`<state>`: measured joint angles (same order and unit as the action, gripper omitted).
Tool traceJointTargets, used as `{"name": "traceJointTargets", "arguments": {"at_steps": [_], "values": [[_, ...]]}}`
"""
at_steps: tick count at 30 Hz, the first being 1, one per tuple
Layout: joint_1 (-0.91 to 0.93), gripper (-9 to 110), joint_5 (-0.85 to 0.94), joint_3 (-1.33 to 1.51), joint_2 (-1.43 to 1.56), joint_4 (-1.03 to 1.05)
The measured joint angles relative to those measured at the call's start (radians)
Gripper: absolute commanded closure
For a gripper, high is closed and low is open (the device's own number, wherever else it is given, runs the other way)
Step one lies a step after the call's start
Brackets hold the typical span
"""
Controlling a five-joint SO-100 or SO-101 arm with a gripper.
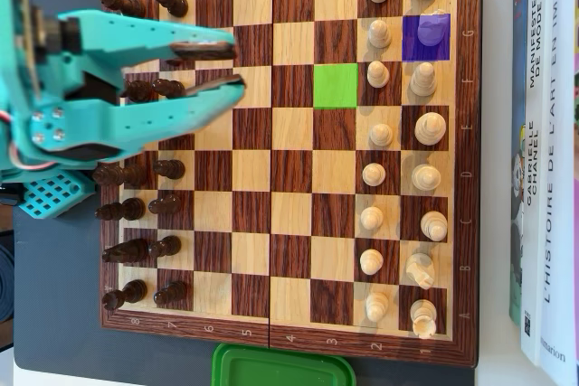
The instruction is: Play chess
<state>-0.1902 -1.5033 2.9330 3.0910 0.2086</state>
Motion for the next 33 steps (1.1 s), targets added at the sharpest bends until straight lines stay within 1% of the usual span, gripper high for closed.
{"name": "traceJointTargets", "arguments": {"at_steps": [6, 12, 18, 27, 33], "values": [[0.0, 90, 0.008, -0.126, -0.02, 0.201], [0.0, 90, 0.011, -0.29, -0.239, 0.304], [0.0, 91, 0.035, -0.534, -0.535, 0.325], [-0.003, 91, 0.035, -0.775, -0.968, 0.328], [-0.015, 91, 0.035, -0.913, -1.178, 0.328]]}}
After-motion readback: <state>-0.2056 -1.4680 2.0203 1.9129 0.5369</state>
